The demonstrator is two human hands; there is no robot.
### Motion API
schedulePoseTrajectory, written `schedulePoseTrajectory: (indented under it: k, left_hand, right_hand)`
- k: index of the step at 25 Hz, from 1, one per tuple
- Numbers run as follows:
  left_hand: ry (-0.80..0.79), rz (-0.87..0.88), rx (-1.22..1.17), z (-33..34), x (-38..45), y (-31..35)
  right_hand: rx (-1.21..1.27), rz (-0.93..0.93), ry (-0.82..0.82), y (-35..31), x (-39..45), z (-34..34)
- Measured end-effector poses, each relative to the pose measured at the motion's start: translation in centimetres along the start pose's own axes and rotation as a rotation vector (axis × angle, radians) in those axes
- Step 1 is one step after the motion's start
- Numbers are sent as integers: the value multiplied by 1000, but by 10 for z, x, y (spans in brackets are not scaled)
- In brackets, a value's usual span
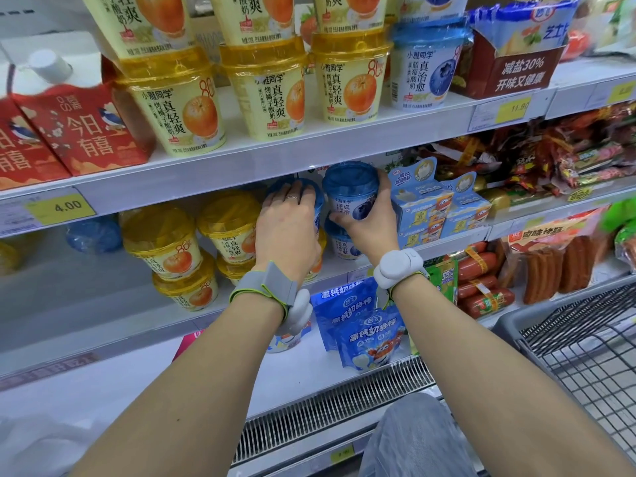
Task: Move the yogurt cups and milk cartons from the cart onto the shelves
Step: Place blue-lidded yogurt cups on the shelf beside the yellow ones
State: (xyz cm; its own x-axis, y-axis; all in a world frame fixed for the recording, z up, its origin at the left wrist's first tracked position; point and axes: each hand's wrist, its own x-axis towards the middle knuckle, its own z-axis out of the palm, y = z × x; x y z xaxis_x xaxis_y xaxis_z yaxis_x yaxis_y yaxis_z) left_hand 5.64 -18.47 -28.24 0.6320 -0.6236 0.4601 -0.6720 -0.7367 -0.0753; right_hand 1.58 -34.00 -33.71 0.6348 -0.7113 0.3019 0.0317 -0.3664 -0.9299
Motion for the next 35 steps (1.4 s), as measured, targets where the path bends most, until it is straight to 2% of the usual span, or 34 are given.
schedulePoseTrajectory:
  k: [15, 19, 21, 24, 35]
  left_hand:
    - [2, 0, -10, 2, -1, -1]
    - [3, -7, -15, 3, -1, 0]
    - [4, -10, -22, 4, -2, 0]
    - [5, -12, -11, 3, -2, 1]
    - [3, -19, -19, 3, -1, 1]
  right_hand:
    - [-1, -9, 11, 9, -9, 3]
    - [-172, 35, 29, 21, -13, 6]
    - [-275, 114, -13, 26, -16, 8]
    - [-298, 194, -27, 26, -17, 9]
    - [-426, 160, -98, 13, -12, -4]
